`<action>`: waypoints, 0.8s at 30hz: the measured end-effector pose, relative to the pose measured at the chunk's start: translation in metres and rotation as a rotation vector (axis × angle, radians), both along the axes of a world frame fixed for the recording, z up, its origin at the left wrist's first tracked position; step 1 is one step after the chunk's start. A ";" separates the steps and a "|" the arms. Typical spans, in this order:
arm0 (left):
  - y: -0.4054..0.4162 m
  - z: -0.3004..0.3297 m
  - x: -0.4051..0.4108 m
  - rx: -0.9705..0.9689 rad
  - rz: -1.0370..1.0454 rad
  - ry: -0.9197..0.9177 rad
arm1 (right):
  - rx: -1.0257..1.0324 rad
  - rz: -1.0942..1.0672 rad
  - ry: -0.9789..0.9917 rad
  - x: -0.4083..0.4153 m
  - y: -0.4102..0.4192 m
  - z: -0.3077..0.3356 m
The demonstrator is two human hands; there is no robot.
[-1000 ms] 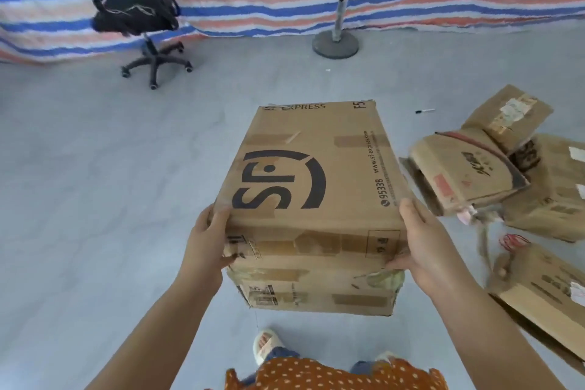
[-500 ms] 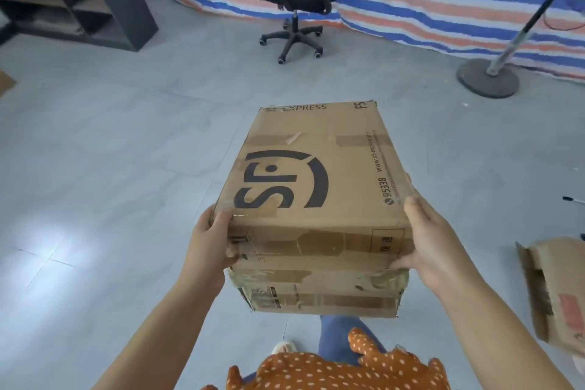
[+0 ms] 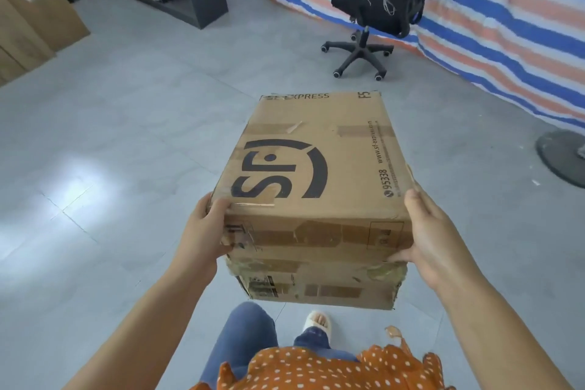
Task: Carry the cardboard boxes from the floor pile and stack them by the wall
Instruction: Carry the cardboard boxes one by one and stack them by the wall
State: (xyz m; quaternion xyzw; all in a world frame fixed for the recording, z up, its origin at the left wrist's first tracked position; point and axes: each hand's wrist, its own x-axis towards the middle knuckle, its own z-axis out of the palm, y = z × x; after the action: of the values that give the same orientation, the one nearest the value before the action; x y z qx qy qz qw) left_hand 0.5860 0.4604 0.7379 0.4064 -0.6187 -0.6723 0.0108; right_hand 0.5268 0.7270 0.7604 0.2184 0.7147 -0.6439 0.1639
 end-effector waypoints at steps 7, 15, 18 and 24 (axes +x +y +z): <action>-0.061 -0.005 -0.054 -0.007 0.160 -0.019 | -0.016 0.192 0.006 -0.096 -0.071 -0.004; -0.183 -0.007 -0.150 0.001 0.255 -0.006 | -0.014 0.278 0.002 -0.219 -0.207 0.000; -0.237 0.004 -0.183 -0.007 0.277 -0.002 | -0.019 0.306 0.008 -0.260 -0.267 0.006; -0.329 0.017 -0.235 -0.043 0.350 0.036 | -0.022 0.378 0.053 -0.326 -0.366 0.011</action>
State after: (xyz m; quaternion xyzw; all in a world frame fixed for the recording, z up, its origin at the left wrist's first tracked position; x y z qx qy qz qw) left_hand 0.3507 0.1309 0.7548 0.4955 -0.5524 -0.6539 0.1476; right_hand 0.2009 0.3610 0.7717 0.0616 0.7399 -0.6151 0.2653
